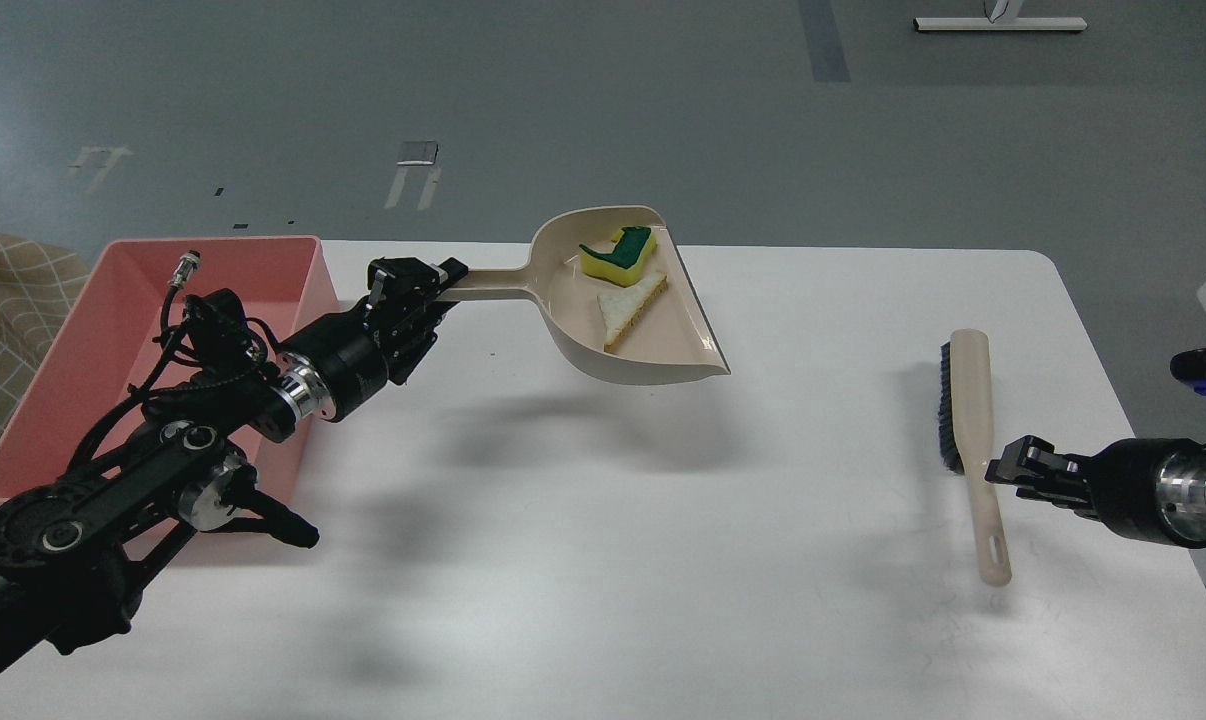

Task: Sweep and dump garbage into bin
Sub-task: 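Release the brush on the table and raise the right gripper, then lift the loaded dustpan with the left gripper over the pink bin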

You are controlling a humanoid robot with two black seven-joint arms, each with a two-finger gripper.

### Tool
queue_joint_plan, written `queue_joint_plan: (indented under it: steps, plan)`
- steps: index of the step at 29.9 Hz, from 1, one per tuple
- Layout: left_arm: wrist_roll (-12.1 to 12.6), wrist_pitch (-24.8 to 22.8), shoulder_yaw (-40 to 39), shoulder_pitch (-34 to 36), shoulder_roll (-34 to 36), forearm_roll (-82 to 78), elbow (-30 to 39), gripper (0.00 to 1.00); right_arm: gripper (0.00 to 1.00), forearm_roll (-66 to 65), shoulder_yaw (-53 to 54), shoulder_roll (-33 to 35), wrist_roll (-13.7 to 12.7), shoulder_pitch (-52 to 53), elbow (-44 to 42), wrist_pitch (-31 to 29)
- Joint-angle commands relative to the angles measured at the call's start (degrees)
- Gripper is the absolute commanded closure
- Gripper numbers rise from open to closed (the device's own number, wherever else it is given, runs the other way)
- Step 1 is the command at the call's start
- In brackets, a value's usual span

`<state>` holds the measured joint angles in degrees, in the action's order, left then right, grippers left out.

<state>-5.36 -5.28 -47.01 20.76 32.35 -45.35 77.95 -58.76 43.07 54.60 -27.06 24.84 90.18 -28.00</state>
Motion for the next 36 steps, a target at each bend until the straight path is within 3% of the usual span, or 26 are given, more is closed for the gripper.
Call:
queue_joint_plan:
  steps: [1, 9, 13, 15, 23, 31, 33, 35, 36]
  plan:
    - [0.0, 0.0, -0.1, 0.2, 0.0, 0.0, 0.0, 1.00, 0.59, 0.3, 0.1, 0.1, 0.0, 0.3, 0.4, 0.0]
    - [0.0, 0.0, -0.9, 0.1, 0.3, 0.1, 0.0, 1.00, 0.56, 0.5, 4.6, 0.5, 0.0, 0.4, 1.0, 0.0]
    - [0.2, 0.0, -1.9, 0.2, 0.3, 0.1, 0.0, 1.00, 0.49, 0.6, 13.6, -0.5, 0.0, 0.2, 0.8, 0.0]
    - [0.4, -0.3, -4.0, 0.2, 0.3, 0.3, 0.0, 1.00, 0.42, 0.7, 20.9, -3.9, -0.1, 0.3, 0.1, 0.0]
    - [0.4, -0.5, -5.8, -0.4, 0.8, 0.5, 0.1, 1.00, 0.36, 0.6, 34.9, -13.6, -0.1, 0.0, -0.4, 0.0]
    - [0.7, -0.7, -9.1, -0.3, 1.3, 0.6, 2.6, 1.00, 0.19, 0.7, 51.6, -33.2, 0.0, 0.3, -5.4, 0.0]
    - [0.7, -0.7, -9.1, -0.2, 1.3, 0.6, 2.6, 1.00, 0.18, 0.7, 54.9, -37.5, 0.3, 0.6, -6.1, 0.0]
    - [0.7, -0.7, -9.7, -0.3, 1.2, 0.6, 3.1, 1.00, 0.16, 0.7, 58.7, -41.9, 3.6, 0.9, -7.7, 0.0]
    - [0.7, -0.7, -9.7, -0.3, 1.2, 0.6, 3.1, 1.00, 0.16, 0.7, 58.7, -41.9, 3.6, 0.9, -7.7, 0.0]
